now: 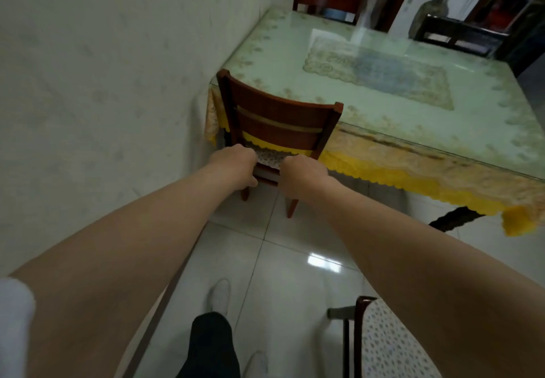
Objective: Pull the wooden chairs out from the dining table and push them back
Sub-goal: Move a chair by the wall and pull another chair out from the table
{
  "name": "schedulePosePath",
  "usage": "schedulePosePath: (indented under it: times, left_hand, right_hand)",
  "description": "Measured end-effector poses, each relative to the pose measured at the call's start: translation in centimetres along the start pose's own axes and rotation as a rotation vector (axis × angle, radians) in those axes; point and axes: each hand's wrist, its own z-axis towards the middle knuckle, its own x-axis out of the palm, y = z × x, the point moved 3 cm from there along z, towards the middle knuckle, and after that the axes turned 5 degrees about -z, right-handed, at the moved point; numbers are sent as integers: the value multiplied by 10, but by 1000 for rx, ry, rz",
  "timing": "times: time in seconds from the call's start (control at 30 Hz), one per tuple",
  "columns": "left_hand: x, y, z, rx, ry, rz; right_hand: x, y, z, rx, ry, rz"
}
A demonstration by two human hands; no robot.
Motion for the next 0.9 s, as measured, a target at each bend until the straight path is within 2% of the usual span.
schedulePosePath:
  times: [0.47,0.63,0.77,0.9]
  left_hand:
    - [-82,25,191,235,-11,104]
    - [-97,38,239,289,-139,135]
    - [-95,49,271,301,-177,179]
    - [-87,59,294,266,-66,238]
  right_hand:
    - [-64,-29,169,193,-103,63]
    - [-63,-34,207,178,-125,29]
    - [-52,-45,234,168,-82,-30]
    - [-42,-54,251,153,12,-48]
